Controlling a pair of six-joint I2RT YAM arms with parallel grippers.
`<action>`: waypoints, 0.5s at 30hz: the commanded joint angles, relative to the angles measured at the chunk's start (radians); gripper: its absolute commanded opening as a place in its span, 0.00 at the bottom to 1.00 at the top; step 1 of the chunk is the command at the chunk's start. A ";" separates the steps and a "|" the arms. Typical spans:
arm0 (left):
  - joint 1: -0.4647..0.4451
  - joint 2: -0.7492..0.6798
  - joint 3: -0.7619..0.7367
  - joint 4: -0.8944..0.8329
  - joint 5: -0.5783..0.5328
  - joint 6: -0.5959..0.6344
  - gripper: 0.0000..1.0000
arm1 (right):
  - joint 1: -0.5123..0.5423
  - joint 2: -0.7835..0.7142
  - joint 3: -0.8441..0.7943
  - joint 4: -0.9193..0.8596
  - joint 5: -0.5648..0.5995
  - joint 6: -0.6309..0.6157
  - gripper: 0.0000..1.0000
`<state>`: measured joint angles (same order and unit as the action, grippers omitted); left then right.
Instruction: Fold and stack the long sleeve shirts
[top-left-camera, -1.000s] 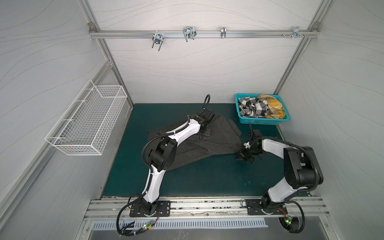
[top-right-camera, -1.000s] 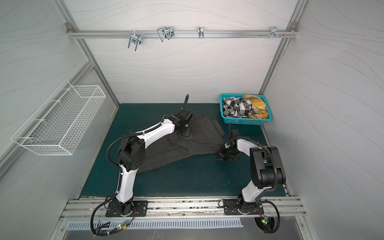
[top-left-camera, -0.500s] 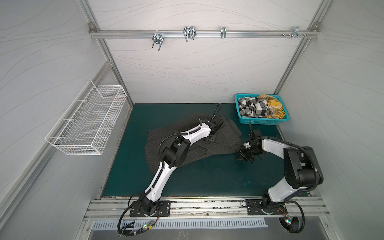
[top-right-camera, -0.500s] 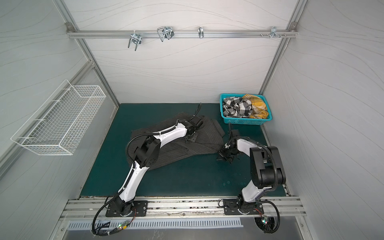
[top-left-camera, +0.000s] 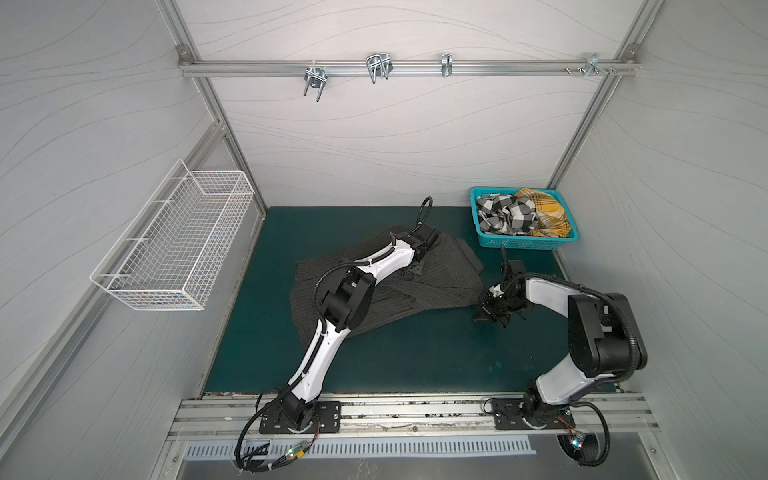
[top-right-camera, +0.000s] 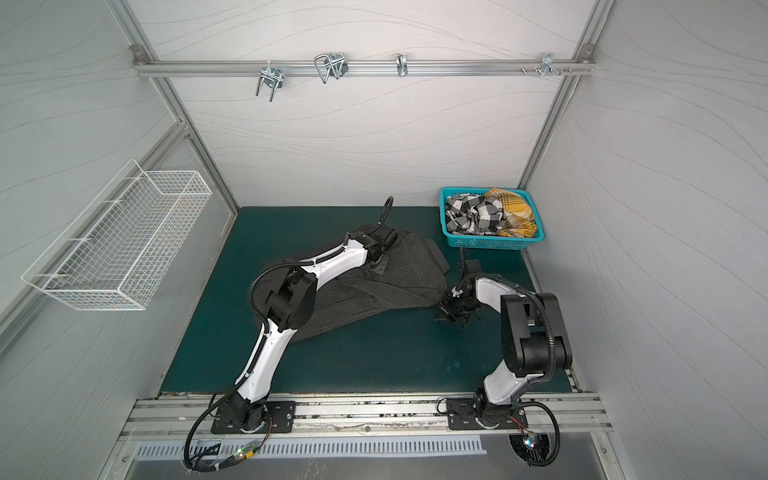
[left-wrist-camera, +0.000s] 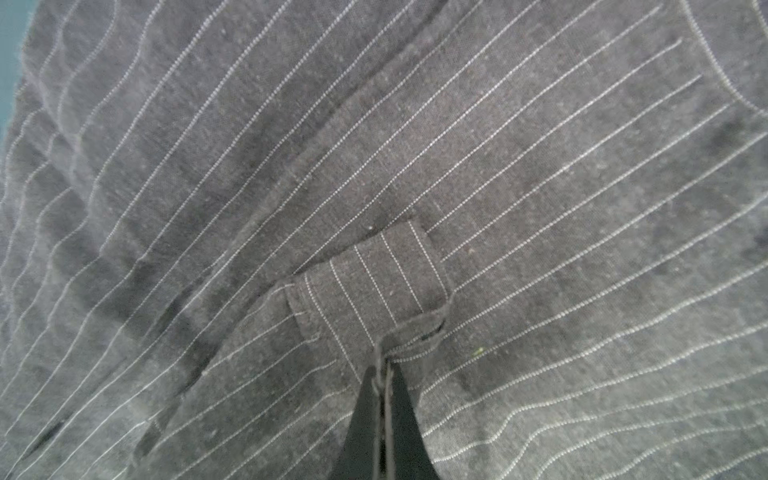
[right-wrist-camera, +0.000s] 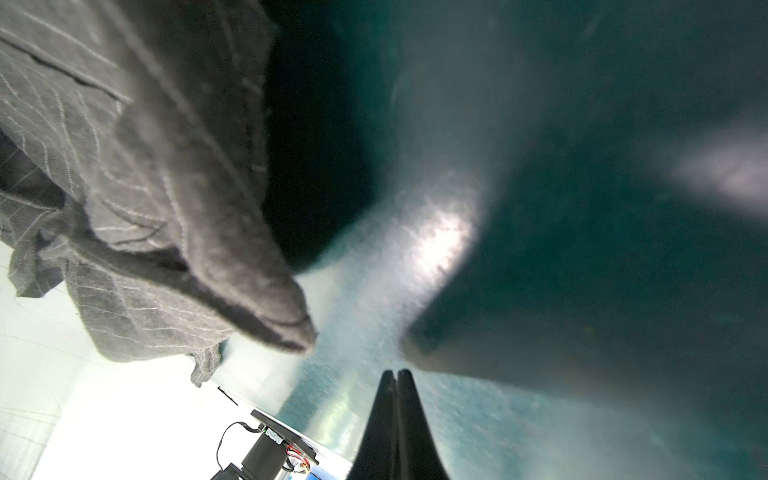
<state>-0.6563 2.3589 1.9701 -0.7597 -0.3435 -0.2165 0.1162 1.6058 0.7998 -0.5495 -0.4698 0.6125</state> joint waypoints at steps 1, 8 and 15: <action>0.001 -0.067 0.007 0.031 0.008 -0.030 0.00 | -0.006 0.000 0.004 -0.012 0.000 -0.006 0.00; 0.011 -0.282 0.040 0.059 0.032 -0.093 0.00 | 0.016 -0.075 0.044 -0.066 0.018 -0.022 0.02; 0.052 -0.582 0.014 0.037 -0.047 -0.212 0.00 | 0.160 -0.245 0.138 -0.108 0.050 -0.021 0.60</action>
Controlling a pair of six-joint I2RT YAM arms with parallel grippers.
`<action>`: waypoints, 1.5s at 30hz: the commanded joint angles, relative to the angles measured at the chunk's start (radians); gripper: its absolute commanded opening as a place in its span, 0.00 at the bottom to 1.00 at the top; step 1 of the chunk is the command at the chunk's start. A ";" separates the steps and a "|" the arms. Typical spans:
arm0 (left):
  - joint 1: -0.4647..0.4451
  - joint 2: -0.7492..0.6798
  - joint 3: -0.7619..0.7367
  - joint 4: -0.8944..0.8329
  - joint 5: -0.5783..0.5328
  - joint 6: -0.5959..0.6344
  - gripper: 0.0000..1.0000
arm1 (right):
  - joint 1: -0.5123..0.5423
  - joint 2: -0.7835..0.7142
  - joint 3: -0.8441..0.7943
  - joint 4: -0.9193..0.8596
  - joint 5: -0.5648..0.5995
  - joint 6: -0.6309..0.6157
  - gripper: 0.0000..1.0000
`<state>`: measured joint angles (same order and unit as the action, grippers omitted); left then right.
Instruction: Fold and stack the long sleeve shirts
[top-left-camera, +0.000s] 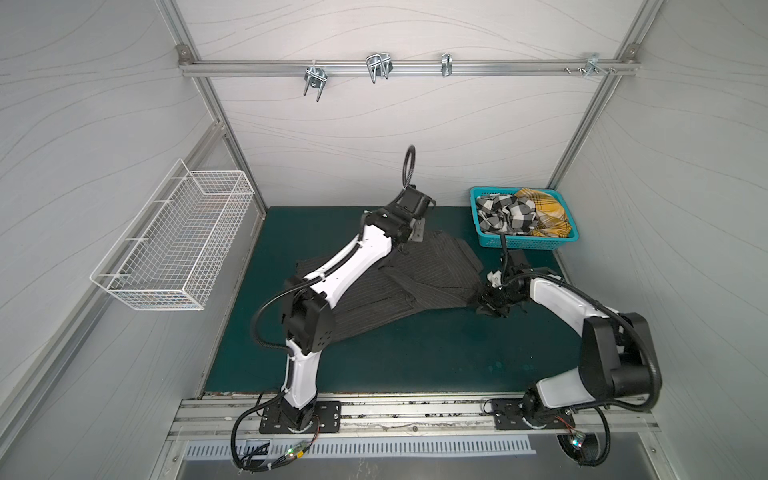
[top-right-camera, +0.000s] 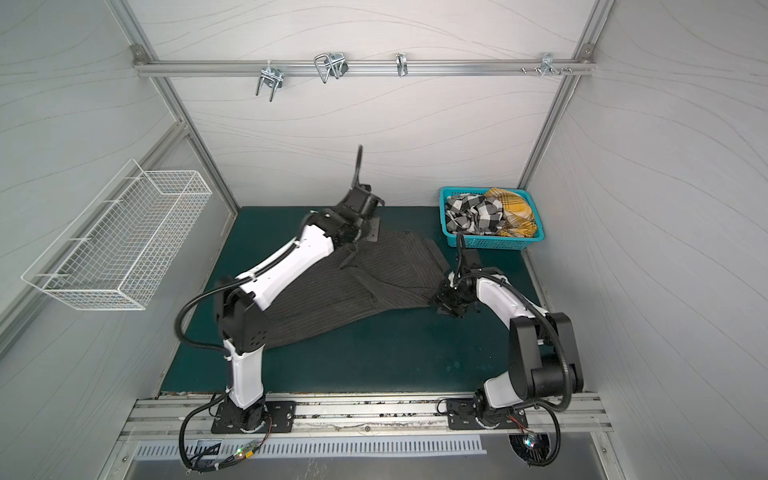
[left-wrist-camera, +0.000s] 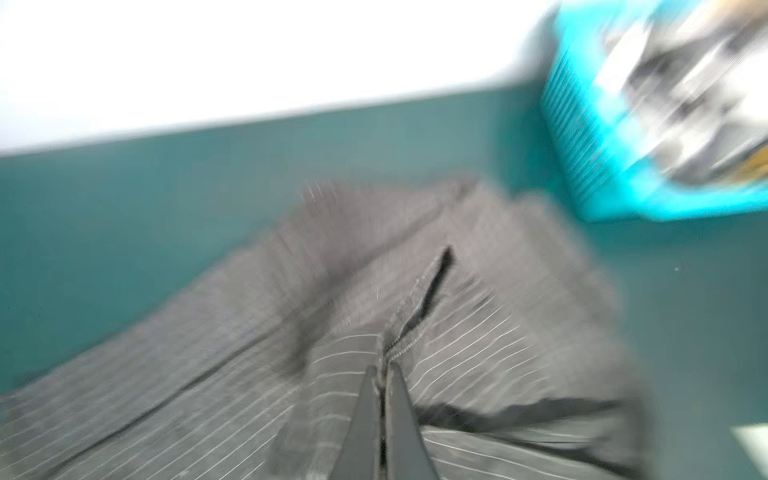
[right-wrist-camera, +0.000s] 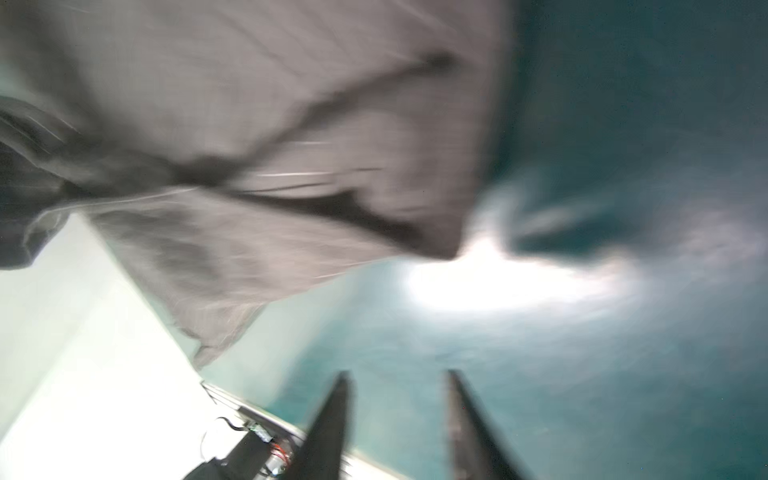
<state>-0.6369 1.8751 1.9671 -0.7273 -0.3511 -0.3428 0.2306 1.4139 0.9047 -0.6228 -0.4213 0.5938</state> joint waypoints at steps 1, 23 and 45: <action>0.047 -0.150 -0.019 0.015 -0.015 -0.110 0.00 | 0.064 -0.062 0.044 -0.027 -0.024 0.003 0.64; 0.093 -0.723 -0.603 0.143 0.051 -0.399 0.00 | 0.059 0.191 -0.024 0.313 -0.273 0.401 0.90; 0.160 -0.833 -0.687 0.093 -0.005 -0.446 0.00 | -0.099 0.307 0.128 -0.026 0.025 0.127 0.59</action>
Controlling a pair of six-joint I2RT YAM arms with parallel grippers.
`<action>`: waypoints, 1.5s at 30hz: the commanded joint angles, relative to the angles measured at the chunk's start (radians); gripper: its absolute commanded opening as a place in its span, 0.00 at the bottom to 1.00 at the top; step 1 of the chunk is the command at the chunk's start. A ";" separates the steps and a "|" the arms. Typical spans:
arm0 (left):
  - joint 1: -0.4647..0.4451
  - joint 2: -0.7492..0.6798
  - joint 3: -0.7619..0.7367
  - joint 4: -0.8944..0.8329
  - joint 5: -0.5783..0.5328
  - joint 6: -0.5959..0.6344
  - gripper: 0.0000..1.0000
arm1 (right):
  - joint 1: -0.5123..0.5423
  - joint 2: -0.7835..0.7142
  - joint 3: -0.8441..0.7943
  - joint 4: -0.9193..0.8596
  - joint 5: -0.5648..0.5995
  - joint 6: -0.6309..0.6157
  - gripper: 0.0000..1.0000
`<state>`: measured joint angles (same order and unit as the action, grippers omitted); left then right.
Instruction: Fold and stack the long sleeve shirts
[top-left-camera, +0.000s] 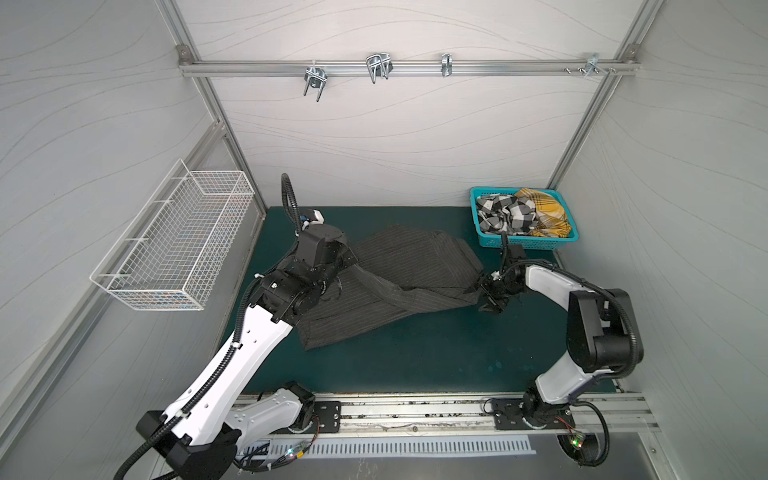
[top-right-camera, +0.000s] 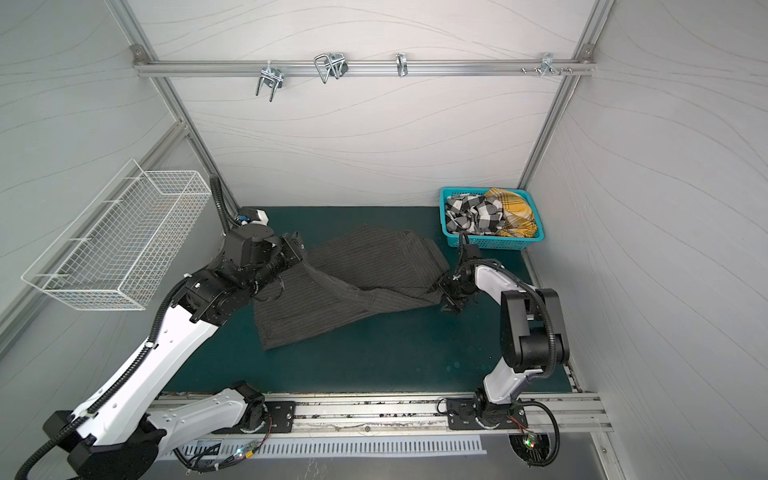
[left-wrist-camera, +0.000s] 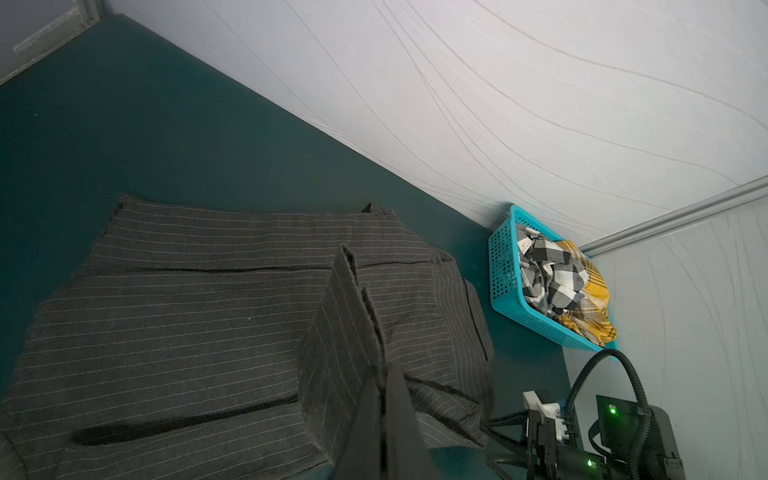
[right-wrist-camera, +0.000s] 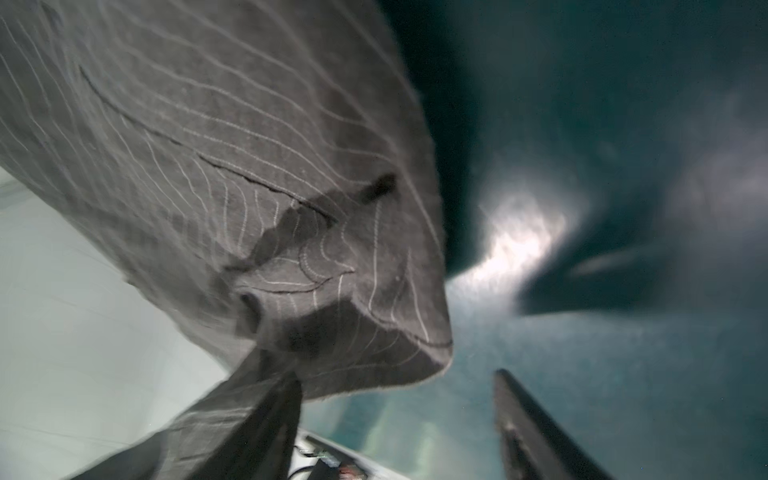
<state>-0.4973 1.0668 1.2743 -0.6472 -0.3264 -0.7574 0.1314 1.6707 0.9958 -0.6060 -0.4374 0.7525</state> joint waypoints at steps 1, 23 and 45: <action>0.031 -0.029 0.003 -0.001 -0.033 -0.041 0.00 | 0.001 0.058 0.048 -0.043 0.040 -0.035 0.47; 0.383 -0.031 -0.319 -0.284 0.017 -0.357 0.00 | 0.126 0.373 0.628 -0.217 0.154 -0.125 0.00; 0.567 0.399 -0.399 -0.117 0.136 -0.318 0.00 | 0.115 0.472 0.595 -0.196 0.196 -0.224 0.68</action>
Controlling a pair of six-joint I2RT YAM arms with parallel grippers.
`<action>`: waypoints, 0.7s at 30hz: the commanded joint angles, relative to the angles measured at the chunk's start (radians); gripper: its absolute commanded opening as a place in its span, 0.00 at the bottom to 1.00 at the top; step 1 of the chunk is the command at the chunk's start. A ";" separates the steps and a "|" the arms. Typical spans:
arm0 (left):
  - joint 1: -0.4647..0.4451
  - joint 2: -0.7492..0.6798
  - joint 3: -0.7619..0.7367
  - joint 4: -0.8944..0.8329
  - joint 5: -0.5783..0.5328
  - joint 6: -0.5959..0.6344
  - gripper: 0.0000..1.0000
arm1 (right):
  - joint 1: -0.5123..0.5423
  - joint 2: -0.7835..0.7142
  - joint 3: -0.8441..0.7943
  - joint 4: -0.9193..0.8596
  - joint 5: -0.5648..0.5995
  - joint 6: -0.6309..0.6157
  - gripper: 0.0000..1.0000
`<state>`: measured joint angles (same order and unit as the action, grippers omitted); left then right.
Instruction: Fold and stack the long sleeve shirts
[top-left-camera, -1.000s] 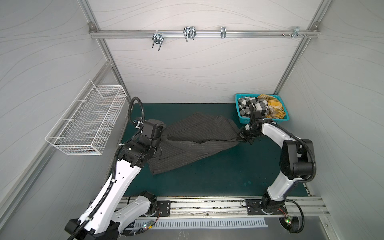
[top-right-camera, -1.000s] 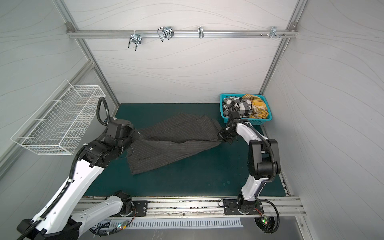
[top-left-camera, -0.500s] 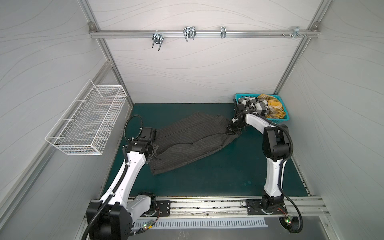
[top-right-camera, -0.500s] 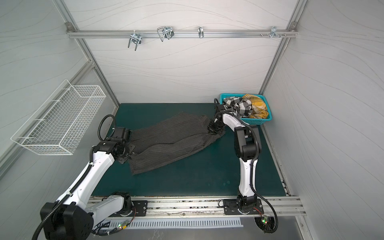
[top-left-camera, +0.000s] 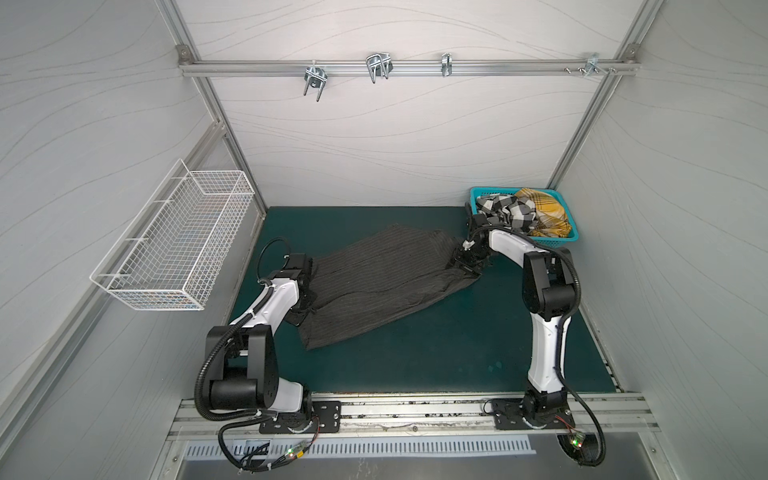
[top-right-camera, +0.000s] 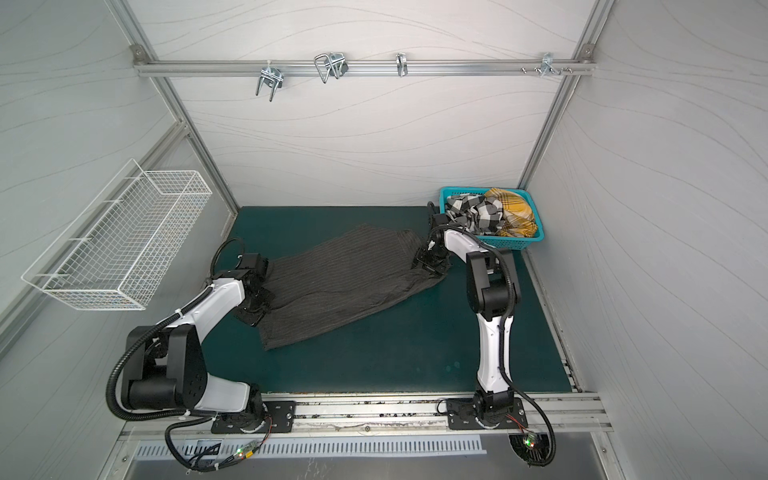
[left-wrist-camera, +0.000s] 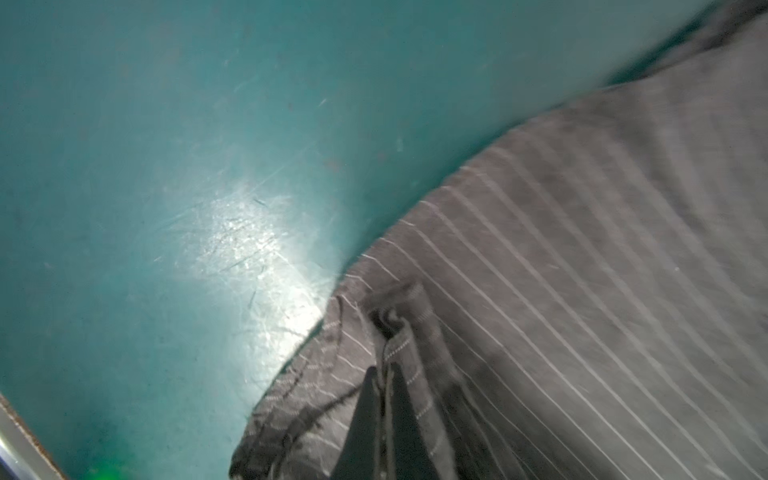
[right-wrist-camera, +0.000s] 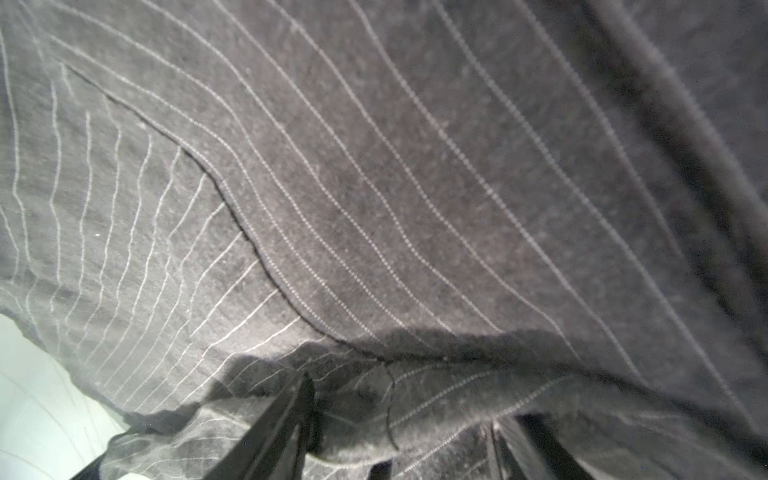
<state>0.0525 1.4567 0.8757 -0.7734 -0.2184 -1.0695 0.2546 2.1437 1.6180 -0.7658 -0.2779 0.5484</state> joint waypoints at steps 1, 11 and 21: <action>0.022 0.001 0.000 0.004 0.051 -0.007 0.00 | -0.009 -0.003 -0.030 -0.036 0.037 -0.023 0.68; 0.019 -0.369 0.042 -0.130 0.211 -0.087 0.00 | 0.020 -0.120 -0.080 -0.042 0.056 -0.047 0.69; -0.050 -0.600 0.071 -0.279 0.305 -0.222 0.00 | 0.031 -0.184 -0.156 -0.030 0.106 -0.077 0.72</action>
<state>0.0135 0.8742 0.8864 -0.9607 0.0467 -1.2201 0.3107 1.9331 1.4658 -0.7658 -0.1967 0.4942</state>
